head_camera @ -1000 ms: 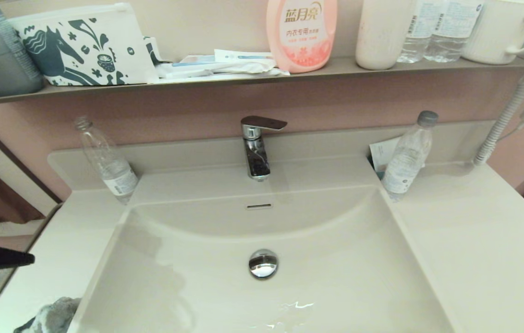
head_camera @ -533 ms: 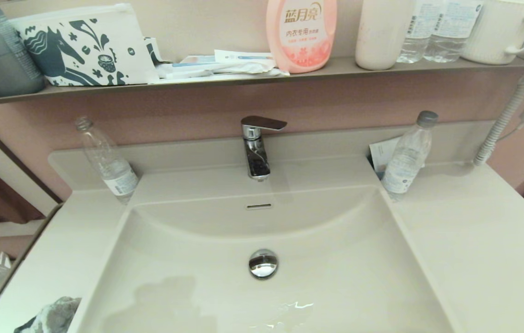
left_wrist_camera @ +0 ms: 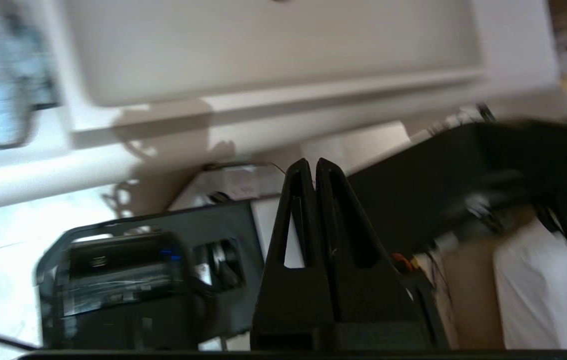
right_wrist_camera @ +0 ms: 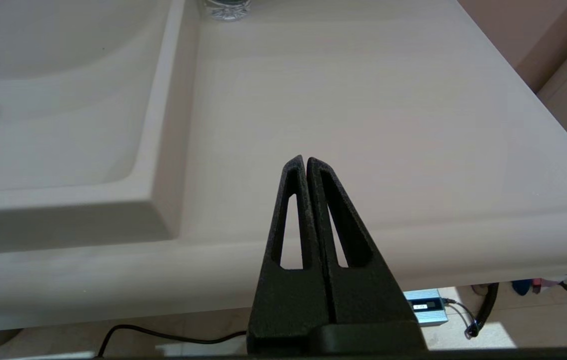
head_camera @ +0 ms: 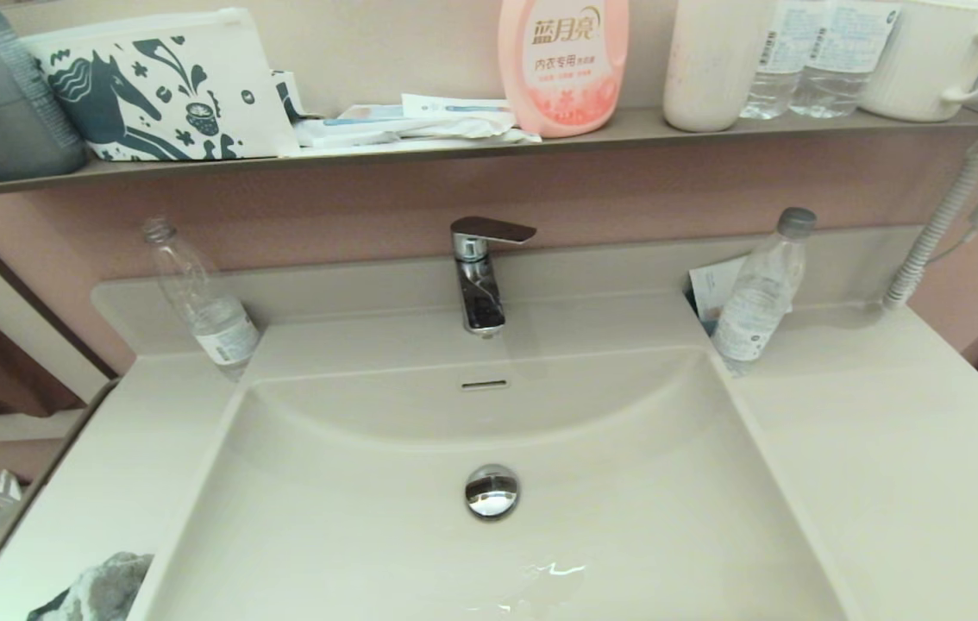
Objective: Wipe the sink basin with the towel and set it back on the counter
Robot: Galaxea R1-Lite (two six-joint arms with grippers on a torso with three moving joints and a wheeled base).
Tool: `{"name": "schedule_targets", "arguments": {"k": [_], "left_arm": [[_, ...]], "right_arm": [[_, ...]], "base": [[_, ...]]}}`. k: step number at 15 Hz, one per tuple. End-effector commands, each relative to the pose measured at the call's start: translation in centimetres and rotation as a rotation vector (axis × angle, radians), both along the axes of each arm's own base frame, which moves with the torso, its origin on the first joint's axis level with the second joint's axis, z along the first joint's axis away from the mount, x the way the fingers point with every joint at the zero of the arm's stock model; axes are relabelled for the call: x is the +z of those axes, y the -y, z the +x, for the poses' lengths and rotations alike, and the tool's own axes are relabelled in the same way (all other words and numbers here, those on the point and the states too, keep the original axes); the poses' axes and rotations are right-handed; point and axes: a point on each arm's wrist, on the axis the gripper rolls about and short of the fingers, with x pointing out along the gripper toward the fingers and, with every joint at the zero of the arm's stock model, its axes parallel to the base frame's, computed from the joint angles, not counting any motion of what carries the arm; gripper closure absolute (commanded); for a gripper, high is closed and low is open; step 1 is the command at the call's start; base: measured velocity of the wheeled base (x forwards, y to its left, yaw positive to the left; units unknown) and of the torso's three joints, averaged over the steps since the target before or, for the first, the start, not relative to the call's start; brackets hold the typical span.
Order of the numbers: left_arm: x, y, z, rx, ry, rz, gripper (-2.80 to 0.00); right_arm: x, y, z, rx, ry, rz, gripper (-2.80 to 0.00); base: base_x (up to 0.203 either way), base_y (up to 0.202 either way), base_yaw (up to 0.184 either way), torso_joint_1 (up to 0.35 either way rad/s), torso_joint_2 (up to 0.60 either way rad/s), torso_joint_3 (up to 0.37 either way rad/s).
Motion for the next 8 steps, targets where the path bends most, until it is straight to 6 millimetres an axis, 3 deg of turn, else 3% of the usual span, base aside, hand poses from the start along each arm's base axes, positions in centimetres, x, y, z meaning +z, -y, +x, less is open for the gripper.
{"name": "schedule_targets", "arguments": {"k": [1, 4, 8], "left_arm": [[-2.2, -0.8, -0.4, 0.143, 0.078, 0.004, 0.00], [-3.5, -1.1, 1.3, 0.354, 0.156, 0.055, 0.00], [-3.9, -1.0, 3.9, 0.492, 0.328, 0.123, 0.00]], "right_arm": [[0.0, 0.0, 0.0, 0.001, -0.001, -0.001, 0.00], [0.0, 0.0, 0.0, 0.001, -0.001, 0.000, 0.00], [0.0, 0.0, 0.0, 0.001, -0.001, -0.001, 0.00]], "base": [[0.000, 0.000, 0.000, 0.000, 0.00, 0.000], [0.000, 0.000, 0.000, 0.000, 0.00, 0.000], [0.000, 0.000, 0.000, 0.000, 0.00, 0.000]]}}
